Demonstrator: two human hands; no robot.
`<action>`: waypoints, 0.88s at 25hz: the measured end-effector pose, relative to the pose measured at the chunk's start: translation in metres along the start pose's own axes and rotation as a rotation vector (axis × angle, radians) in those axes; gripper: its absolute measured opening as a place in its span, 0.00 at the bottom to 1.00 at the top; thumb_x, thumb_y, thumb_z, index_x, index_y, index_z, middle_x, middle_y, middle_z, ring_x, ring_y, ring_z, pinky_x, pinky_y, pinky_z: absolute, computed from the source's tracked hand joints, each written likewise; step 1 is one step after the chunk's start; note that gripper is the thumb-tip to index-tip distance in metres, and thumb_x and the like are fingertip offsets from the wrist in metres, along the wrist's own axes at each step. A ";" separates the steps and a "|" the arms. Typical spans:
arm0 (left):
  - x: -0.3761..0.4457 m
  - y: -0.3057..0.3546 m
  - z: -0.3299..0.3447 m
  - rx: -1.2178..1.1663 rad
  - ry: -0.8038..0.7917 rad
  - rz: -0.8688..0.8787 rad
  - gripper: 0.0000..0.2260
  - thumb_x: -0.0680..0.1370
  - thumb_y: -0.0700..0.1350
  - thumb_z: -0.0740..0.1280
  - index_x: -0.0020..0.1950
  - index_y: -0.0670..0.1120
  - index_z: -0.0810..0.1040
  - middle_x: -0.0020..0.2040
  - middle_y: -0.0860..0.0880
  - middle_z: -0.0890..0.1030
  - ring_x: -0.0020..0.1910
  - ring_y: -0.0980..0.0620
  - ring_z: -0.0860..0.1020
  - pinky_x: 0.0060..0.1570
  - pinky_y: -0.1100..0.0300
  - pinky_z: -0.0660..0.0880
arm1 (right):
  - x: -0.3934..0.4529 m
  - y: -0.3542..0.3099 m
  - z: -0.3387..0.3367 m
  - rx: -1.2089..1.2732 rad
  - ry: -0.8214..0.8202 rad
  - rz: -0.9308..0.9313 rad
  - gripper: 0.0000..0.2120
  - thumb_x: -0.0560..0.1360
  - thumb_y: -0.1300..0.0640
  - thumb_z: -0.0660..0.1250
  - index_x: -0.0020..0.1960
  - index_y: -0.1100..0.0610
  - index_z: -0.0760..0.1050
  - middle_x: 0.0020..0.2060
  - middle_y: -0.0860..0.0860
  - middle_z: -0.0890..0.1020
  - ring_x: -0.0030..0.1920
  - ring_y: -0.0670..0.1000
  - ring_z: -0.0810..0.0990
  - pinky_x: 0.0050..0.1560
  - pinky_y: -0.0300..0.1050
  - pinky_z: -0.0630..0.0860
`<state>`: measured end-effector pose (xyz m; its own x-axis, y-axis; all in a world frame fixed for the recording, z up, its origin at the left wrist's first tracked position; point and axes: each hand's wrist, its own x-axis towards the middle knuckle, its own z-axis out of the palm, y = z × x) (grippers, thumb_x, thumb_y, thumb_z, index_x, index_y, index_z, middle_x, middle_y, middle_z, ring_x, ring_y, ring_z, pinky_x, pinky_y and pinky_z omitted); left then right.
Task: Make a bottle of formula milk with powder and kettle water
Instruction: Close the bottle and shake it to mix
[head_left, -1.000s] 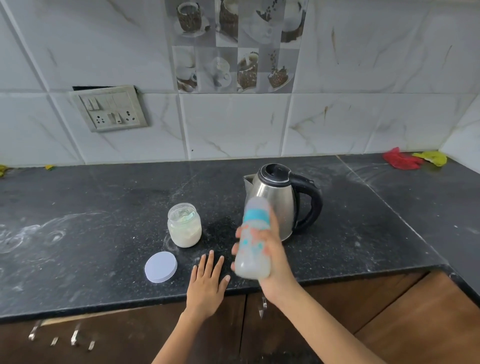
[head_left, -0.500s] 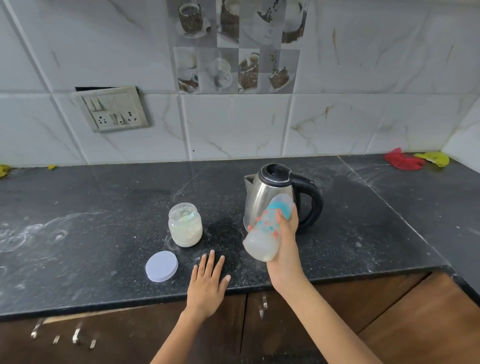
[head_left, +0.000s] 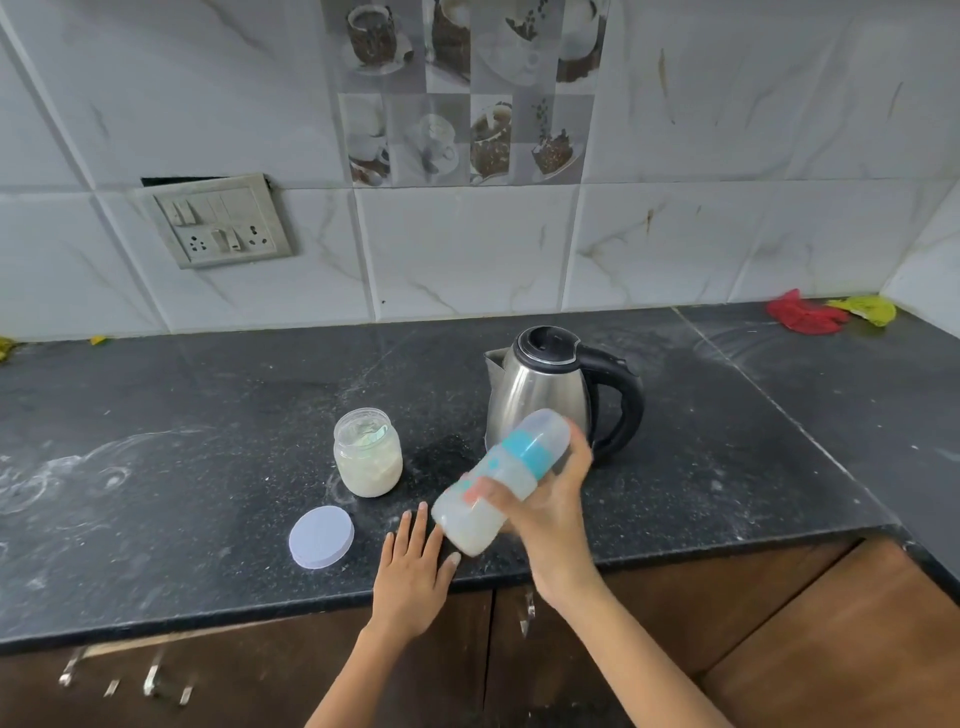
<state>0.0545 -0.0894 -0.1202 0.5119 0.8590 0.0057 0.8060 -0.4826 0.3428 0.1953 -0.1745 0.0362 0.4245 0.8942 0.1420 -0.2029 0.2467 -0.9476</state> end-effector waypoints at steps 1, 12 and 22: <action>0.001 0.000 0.003 0.000 0.035 0.005 0.41 0.72 0.68 0.29 0.76 0.49 0.56 0.76 0.47 0.53 0.75 0.44 0.51 0.70 0.49 0.49 | 0.008 -0.005 -0.004 0.113 0.113 0.010 0.46 0.64 0.60 0.79 0.69 0.41 0.54 0.61 0.52 0.71 0.59 0.53 0.78 0.47 0.52 0.83; 0.001 0.001 0.006 -0.057 0.078 -0.037 0.39 0.71 0.69 0.31 0.76 0.50 0.49 0.75 0.50 0.45 0.75 0.47 0.41 0.72 0.51 0.42 | 0.011 -0.008 0.001 0.154 0.225 0.047 0.44 0.63 0.56 0.78 0.69 0.44 0.53 0.60 0.53 0.72 0.56 0.50 0.80 0.47 0.55 0.83; 0.001 0.003 0.004 -0.043 0.020 -0.048 0.40 0.73 0.68 0.32 0.76 0.47 0.56 0.77 0.45 0.54 0.76 0.44 0.50 0.73 0.48 0.47 | -0.005 0.005 0.009 -0.008 0.105 0.082 0.44 0.62 0.55 0.78 0.68 0.44 0.55 0.59 0.52 0.72 0.56 0.50 0.80 0.44 0.49 0.83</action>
<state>0.0582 -0.0907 -0.1226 0.4667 0.8844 0.0069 0.8157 -0.4334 0.3832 0.1840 -0.1742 0.0329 0.4970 0.8671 0.0335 -0.2341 0.1711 -0.9570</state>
